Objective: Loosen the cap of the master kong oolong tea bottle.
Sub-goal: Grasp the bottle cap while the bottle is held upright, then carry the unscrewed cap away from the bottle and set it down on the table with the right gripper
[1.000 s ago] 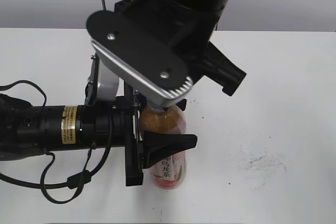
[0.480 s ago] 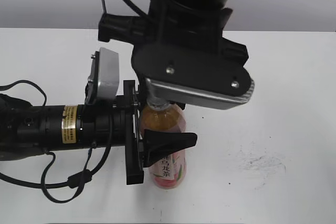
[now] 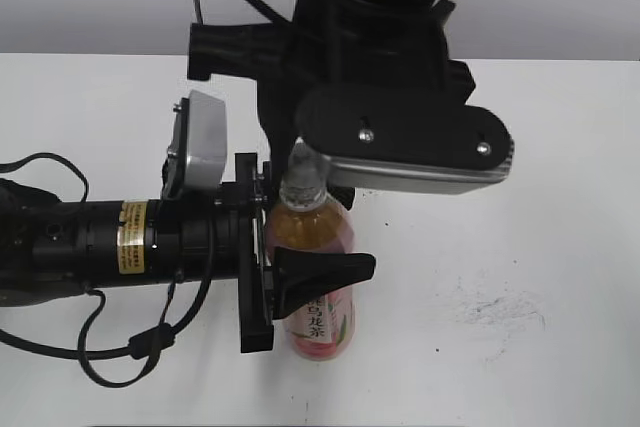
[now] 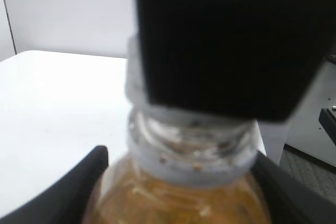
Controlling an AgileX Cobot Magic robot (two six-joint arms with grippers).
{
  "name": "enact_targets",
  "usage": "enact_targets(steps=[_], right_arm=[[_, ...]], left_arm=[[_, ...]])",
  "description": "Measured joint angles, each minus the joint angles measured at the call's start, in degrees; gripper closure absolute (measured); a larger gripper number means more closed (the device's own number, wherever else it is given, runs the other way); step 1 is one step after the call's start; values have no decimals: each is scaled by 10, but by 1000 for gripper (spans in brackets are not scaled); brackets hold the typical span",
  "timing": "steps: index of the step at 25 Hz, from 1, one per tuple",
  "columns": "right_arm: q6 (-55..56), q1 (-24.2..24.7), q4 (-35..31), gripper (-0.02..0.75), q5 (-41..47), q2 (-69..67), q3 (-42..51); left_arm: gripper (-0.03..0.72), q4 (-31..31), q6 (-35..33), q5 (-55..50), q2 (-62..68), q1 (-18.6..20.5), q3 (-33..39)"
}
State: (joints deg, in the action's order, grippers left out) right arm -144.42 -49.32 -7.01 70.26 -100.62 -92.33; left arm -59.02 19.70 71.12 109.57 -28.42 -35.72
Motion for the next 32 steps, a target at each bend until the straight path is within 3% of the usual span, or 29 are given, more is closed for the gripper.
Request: enact_targets(steps=[6, 13, 24, 32], right_arm=[[20, 0, 12, 467, -2, 21, -1], [261, 20, 84, 467, -2, 25, 1], [565, 186, 95, 468, -2, 0, 42], [870, 301, -26, 468, -3, -79, 53]], left_arm=[[242, -1, -1, 0, 0, 0, 0], [244, -2, -1, 0, 0, 0, 0], [244, -2, -1, 1, 0, 0, 0], [244, 4, 0, 1, 0, 0, 0]])
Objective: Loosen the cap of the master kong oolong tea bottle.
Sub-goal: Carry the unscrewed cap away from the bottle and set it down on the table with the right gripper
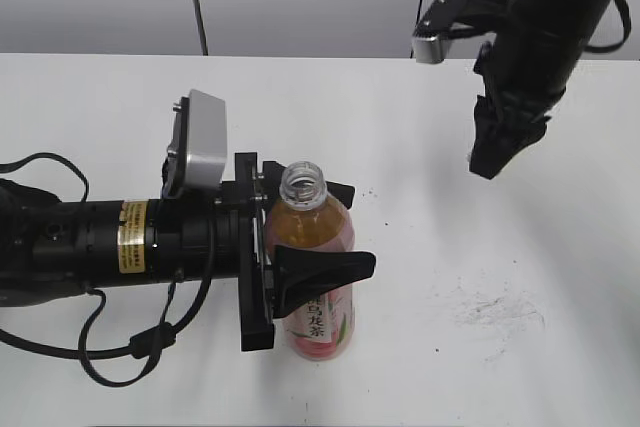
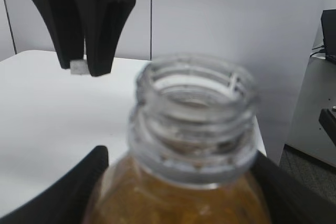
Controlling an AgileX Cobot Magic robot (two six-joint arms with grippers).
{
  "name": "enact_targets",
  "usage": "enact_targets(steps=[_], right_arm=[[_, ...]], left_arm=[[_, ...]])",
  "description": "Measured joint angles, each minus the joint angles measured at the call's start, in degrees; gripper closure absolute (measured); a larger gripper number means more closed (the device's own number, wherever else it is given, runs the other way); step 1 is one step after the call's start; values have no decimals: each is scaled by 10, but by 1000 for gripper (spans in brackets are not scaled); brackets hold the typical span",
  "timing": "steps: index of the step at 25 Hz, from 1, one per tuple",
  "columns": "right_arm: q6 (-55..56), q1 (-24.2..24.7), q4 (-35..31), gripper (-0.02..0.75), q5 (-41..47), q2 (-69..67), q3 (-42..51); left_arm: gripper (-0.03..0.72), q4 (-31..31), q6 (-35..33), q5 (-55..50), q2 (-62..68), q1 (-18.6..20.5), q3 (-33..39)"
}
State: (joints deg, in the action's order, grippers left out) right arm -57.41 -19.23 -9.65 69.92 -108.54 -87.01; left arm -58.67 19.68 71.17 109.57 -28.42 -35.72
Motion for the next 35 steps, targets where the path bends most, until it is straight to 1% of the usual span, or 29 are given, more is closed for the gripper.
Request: enact_targets(steps=[3, 7, 11, 14, 16, 20, 22, 23, 24, 26, 28, 29, 32, 35], right_arm=[[120, 6, 15, 468, -8, -17, 40], [232, 6, 33, 468, -11, -19, 116], [344, 6, 50, 465, -89, -19, 184], [371, 6, 50, 465, -138, -19, 214], [376, 6, 50, 465, -155, -19, 223], [382, 6, 47, 462, -164, -38, 225], [383, 6, 39, 435, -164, -50, 226], [383, 6, 35, 398, -163, -53, 226], [383, 6, 34, 356, -163, -53, 226], [385, 6, 32, 237, -163, -53, 226], [400, 6, 32, 160, -163, -51, 226], [405, 6, 32, 148, -163, -46, 226], [428, 6, 36, 174, -145, -20, 226], [457, 6, 49, 188, -108, 23, 226]], left_arm=[[244, 2, 0, 0, 0, 0, 0], [244, 6, 1, -1, 0, 0, 0], [244, 9, 3, -1, 0, 0, 0], [244, 10, 2, -2, 0, 0, 0], [244, 11, 2, -2, 0, 0, 0], [244, 11, 2, -2, 0, 0, 0], [244, 11, 2, -2, 0, 0, 0], [244, 11, 3, -2, 0, 0, 0], [244, 11, 3, -2, 0, 0, 0], [244, 13, 3, -2, 0, 0, 0], [244, 13, 3, -2, 0, 0, 0], [244, 13, 4, -2, 0, 0, 0], [244, 13, 4, -2, 0, 0, 0], [244, 15, 4, -3, 0, 0, 0]])
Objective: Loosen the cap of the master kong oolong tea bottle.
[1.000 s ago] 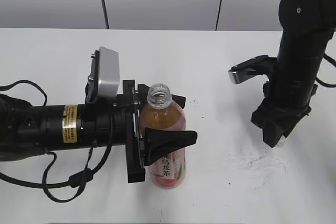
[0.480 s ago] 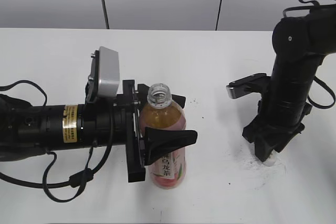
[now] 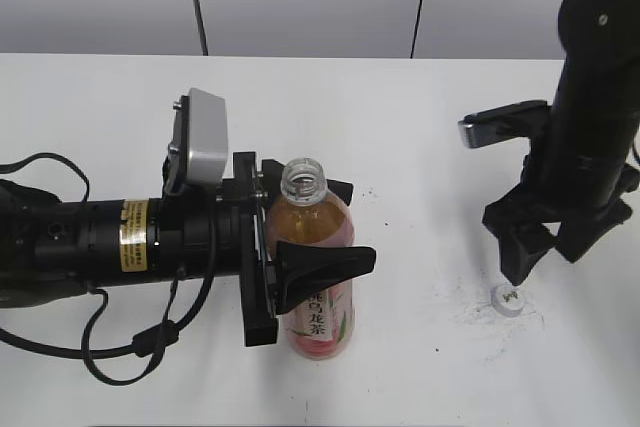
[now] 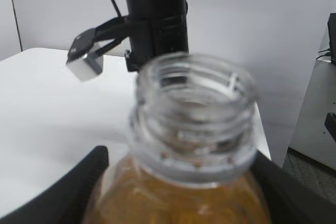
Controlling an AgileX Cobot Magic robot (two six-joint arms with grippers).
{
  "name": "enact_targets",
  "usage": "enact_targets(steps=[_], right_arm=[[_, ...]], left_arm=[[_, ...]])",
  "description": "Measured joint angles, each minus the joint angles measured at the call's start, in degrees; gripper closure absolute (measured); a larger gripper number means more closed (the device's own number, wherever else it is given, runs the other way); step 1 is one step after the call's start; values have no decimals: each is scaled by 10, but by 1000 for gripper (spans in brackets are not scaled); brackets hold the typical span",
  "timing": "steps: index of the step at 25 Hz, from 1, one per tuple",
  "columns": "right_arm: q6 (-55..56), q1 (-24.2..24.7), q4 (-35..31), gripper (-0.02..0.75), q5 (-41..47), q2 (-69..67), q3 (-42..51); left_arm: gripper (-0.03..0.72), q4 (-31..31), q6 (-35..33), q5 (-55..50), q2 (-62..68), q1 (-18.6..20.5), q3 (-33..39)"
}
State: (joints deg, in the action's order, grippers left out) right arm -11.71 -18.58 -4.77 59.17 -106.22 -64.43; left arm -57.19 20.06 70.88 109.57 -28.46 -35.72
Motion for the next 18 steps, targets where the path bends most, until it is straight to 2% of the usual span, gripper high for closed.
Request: enact_targets(steps=[6, 12, 18], right_arm=[[14, 0, 5, 192, 69, 133, 0], [15, 0, 8, 192, 83, 268, 0], [15, 0, 13, 193, 99, 317, 0]], left_arm=[[239, 0, 0, 0, 0, 0, 0], [200, 3, -2, -12, 0, 0, 0], [154, 9, -2, -12, 0, 0, 0]])
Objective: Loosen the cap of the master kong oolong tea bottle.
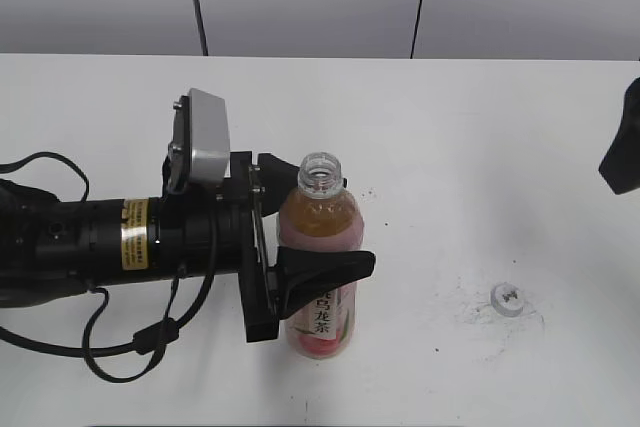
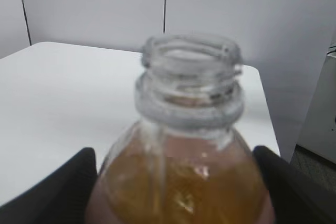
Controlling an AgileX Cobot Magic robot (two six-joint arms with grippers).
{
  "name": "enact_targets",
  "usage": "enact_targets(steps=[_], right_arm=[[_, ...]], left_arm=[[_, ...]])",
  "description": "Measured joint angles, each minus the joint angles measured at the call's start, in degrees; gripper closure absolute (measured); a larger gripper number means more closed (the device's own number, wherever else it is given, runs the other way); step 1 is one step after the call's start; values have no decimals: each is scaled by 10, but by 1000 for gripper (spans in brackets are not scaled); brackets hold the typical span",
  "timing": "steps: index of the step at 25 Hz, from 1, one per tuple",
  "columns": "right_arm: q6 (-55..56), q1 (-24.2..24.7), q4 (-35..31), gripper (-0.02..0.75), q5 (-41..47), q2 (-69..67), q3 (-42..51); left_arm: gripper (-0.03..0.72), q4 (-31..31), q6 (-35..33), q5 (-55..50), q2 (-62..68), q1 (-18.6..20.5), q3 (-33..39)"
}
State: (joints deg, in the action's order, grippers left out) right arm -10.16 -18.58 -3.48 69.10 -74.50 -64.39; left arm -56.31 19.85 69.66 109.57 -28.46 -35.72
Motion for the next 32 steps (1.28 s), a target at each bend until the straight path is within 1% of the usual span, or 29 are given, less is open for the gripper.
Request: enact_targets(steps=[6, 9, 12, 16, 19, 24, 28, 32], right_arm=[[0, 0, 4, 193, 5, 1, 0], [0, 0, 4, 194, 5, 1, 0], [2, 0, 4, 194, 5, 1, 0], [5, 0, 7, 194, 5, 7, 0], [9, 0, 9, 194, 6, 21, 0], [22, 0, 14, 194, 7, 57, 2], [26, 0, 24, 194, 7, 106, 31], [30, 0, 25, 194, 7, 163, 83]], left_arm=[[129, 4, 1, -1, 0, 0, 0], [101, 5, 11, -1, -1, 0, 0], [99, 5, 27, -3, -11, 0, 1], [99, 3, 51, -16, -60, 0, 1], [99, -15, 76, -57, -104, 0, 1], [99, -45, 132, -95, -178, 0, 1], [99, -65, 170, -125, -238, 0, 1], [99, -72, 184, -160, -285, 0, 2]])
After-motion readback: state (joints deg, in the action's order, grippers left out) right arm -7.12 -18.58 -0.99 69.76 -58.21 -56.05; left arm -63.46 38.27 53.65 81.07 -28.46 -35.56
